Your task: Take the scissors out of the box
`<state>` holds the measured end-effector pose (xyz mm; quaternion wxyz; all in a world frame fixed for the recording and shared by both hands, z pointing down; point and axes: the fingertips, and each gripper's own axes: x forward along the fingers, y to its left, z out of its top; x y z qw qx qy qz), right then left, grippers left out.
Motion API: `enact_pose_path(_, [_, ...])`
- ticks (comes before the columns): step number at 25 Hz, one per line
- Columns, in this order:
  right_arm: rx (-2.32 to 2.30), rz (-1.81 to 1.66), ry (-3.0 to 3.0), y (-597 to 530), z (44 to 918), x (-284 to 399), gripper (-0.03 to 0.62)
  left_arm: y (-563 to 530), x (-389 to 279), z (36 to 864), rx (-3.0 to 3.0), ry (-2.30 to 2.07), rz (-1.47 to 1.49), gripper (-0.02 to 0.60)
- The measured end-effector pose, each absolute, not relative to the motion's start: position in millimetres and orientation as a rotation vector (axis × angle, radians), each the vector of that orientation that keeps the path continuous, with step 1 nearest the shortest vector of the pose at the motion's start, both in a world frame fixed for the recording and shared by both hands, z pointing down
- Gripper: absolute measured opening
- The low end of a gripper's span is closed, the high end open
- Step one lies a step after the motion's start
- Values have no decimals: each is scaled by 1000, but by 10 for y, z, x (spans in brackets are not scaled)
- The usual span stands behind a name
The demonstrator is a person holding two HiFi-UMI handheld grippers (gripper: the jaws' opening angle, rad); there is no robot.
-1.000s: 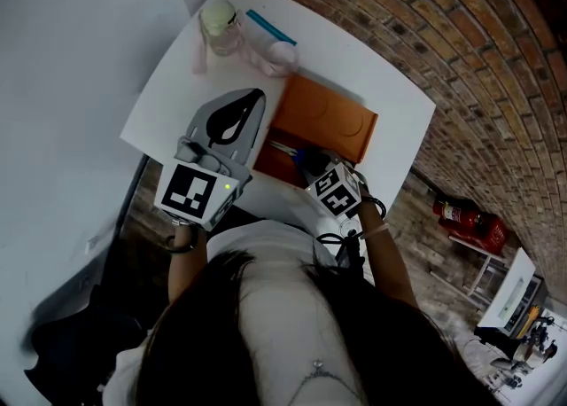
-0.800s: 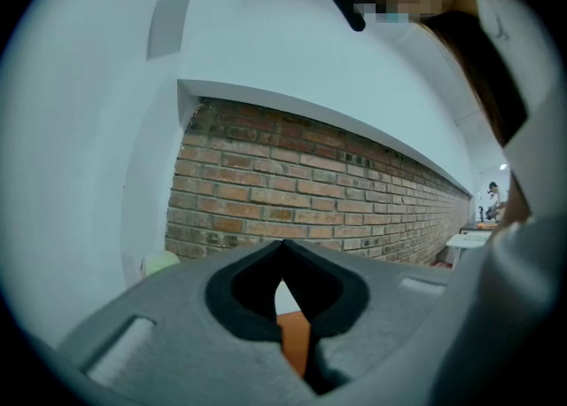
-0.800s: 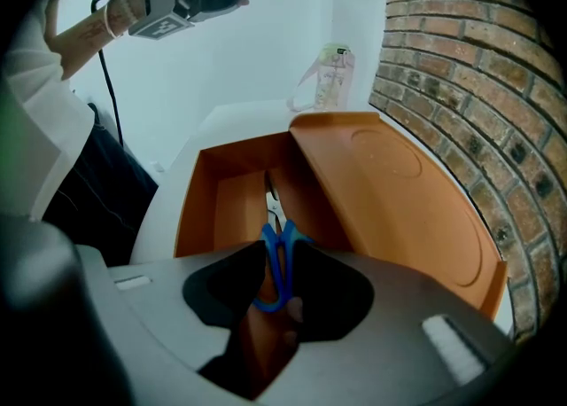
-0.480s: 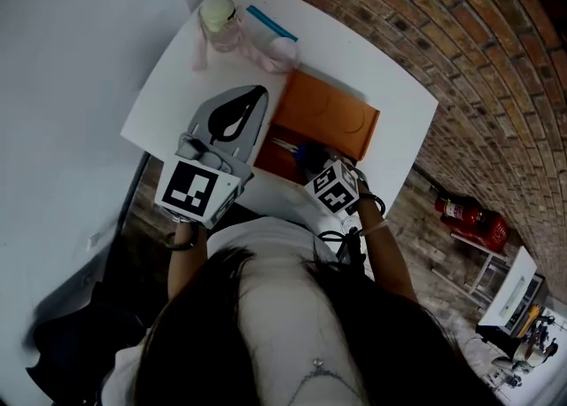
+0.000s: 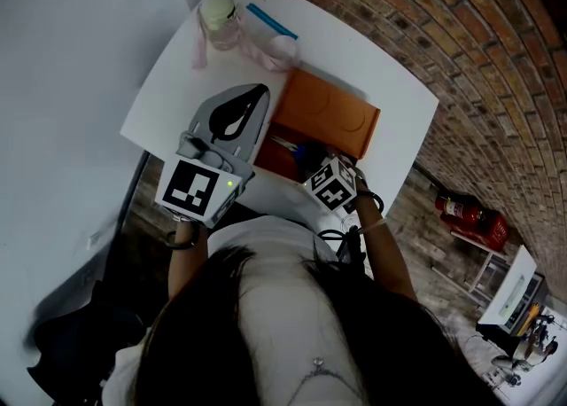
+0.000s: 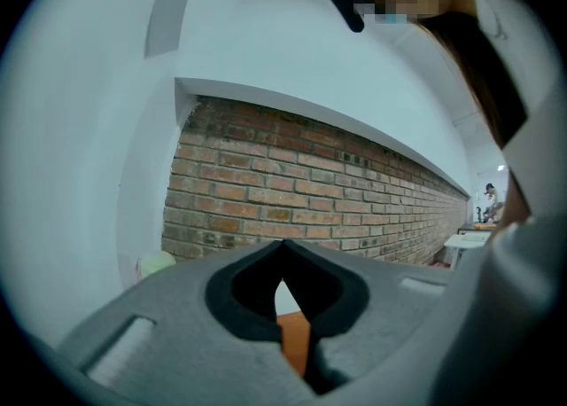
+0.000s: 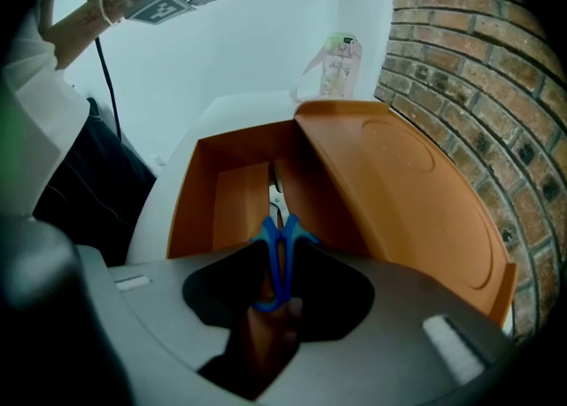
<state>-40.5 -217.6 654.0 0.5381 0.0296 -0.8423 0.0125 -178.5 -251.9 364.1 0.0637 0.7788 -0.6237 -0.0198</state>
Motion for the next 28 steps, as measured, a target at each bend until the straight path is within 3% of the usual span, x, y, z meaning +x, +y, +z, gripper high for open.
enact_pose_path(28, [96, 13, -1970, -2148, 6544, -406, 101, -2502, -1662, 3588, 2397, -1844, -74, 0])
